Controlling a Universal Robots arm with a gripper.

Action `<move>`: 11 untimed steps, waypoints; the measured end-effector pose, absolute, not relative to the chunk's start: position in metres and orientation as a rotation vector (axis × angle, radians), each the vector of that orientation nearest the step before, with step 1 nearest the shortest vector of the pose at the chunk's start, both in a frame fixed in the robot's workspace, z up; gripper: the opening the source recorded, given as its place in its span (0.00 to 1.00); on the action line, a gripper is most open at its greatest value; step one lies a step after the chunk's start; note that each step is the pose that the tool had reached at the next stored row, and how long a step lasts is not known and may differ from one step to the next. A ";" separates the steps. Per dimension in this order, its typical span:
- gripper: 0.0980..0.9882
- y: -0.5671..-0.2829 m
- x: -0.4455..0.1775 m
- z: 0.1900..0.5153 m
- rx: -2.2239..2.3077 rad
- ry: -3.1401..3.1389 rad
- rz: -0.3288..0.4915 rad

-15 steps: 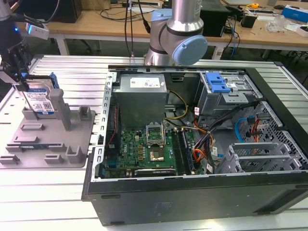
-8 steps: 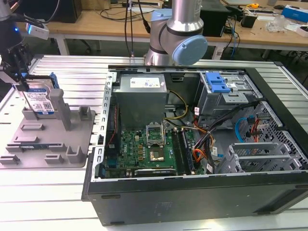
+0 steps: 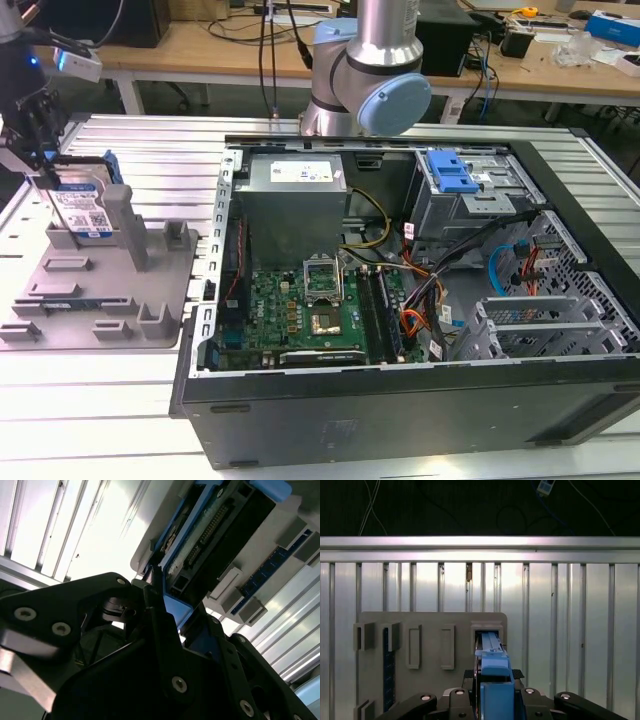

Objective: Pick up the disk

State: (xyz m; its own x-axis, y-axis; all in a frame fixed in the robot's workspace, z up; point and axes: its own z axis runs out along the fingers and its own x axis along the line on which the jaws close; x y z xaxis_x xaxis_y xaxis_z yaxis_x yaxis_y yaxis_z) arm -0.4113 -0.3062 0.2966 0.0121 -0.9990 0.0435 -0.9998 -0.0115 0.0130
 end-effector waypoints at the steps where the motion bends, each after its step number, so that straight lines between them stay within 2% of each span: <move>1: 0.30 -0.306 -0.411 0.297 2.206 -2.180 0.034; 11: 0.30 -0.306 -0.411 0.328 2.206 -2.181 0.033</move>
State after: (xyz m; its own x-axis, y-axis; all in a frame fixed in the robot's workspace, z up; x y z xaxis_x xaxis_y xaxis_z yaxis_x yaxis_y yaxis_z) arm -0.4113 -0.3062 0.3278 0.0121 -0.9990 0.0427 -0.9998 -0.0115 0.0130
